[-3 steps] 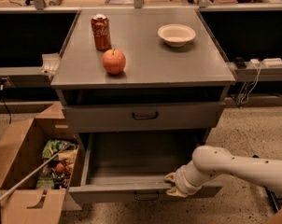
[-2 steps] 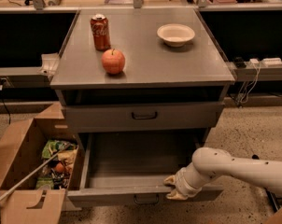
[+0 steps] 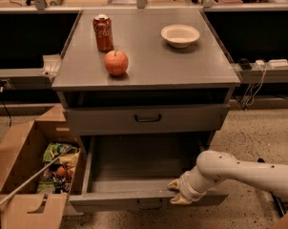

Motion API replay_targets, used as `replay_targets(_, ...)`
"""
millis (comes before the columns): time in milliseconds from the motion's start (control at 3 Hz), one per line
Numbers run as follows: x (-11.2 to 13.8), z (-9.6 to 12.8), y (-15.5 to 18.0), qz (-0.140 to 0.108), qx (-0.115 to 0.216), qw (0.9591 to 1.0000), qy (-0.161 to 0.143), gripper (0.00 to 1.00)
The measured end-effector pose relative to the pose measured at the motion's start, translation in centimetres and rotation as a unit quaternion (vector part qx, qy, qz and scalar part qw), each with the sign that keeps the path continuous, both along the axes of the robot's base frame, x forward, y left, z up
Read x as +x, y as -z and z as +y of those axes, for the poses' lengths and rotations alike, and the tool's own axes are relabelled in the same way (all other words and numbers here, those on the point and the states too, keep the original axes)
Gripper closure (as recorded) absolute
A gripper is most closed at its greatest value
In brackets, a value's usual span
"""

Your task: Open middle drawer

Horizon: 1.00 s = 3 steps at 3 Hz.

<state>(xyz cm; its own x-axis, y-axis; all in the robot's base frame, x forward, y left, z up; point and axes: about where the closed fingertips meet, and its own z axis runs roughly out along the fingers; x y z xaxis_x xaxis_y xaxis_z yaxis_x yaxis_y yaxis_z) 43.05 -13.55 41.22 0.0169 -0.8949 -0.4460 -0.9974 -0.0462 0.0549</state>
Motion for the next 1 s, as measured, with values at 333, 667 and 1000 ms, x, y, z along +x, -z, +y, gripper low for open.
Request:
replay_targets(333,0.0,0.0,0.0,0.0,0.0,1.0,0.0,0.27)
replay_targets(667,0.0,0.0,0.0,0.0,0.0,1.0,0.0,0.04)
replay_targets(1000,0.0,0.0,0.0,0.0,0.0,1.0,0.0,0.0)
